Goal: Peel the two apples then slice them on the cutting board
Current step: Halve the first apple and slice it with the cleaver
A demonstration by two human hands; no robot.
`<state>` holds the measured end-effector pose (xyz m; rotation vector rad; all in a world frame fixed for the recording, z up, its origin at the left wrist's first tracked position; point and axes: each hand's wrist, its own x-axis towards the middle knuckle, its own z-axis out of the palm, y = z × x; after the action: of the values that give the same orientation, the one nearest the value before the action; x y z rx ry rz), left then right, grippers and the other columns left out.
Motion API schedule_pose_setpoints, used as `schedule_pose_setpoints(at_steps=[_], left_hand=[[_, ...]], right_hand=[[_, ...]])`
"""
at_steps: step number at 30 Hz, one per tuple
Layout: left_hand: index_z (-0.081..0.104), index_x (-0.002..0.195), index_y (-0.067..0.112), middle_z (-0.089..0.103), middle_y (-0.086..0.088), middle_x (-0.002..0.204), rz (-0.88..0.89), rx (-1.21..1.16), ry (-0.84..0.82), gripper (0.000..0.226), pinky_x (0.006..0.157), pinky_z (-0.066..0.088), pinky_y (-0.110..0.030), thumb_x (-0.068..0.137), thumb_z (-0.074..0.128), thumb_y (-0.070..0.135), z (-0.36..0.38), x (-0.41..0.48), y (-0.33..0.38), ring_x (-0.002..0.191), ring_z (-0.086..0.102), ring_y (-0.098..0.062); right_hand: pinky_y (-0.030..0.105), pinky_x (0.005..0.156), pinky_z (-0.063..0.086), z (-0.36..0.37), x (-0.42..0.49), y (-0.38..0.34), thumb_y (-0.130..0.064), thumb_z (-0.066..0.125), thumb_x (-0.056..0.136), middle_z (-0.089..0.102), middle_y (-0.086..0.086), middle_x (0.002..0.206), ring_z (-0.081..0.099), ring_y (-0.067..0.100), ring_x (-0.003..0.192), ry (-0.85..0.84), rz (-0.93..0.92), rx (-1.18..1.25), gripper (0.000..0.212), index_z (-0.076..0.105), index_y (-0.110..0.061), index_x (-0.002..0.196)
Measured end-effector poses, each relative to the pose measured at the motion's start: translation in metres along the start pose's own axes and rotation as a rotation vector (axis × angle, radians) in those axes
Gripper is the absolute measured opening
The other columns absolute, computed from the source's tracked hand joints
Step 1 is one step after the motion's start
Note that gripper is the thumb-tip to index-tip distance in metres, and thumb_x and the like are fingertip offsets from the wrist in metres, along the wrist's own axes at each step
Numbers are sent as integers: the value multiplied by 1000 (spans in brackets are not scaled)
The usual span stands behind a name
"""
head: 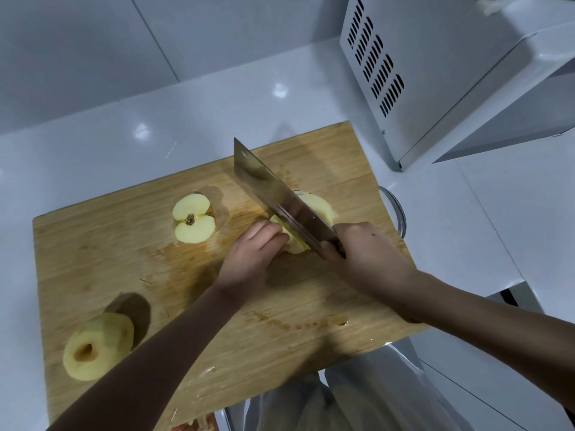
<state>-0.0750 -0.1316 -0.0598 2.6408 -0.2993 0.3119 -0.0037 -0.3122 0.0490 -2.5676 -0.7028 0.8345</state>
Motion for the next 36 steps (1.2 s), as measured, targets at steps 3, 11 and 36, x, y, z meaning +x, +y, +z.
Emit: schedule_pose_setpoints(at_steps=[3,11,36], left_hand=[[68,93,3,66,-12,97,3,4,6,20,74,50,-33,86,55,16,0,0,1,96,51,-21],[70,86,5,68,-12,97,-15,-16,18,21,75,53,-34,84,54,18,1,-1,1,97,49,-21],[70,88,4,68,-12,99,-22,-42,-9,22,71,55,-33,86,53,17,0,-1,-1,97,50,-20]], right_hand=[[24,49,29,3,-2,-3,-25,40,97,48,2,76,48,20,68,-27,-21,-53,19,44,-17,81],[28,63,37,7,0,-6,-28,36,99,50,4,85,51,20,74,-46,-18,-136,26,55,-10,101],[28,60,35,10,3,-7,-27,39,98,52,3,81,51,20,71,-34,12,-52,24,56,-11,97]])
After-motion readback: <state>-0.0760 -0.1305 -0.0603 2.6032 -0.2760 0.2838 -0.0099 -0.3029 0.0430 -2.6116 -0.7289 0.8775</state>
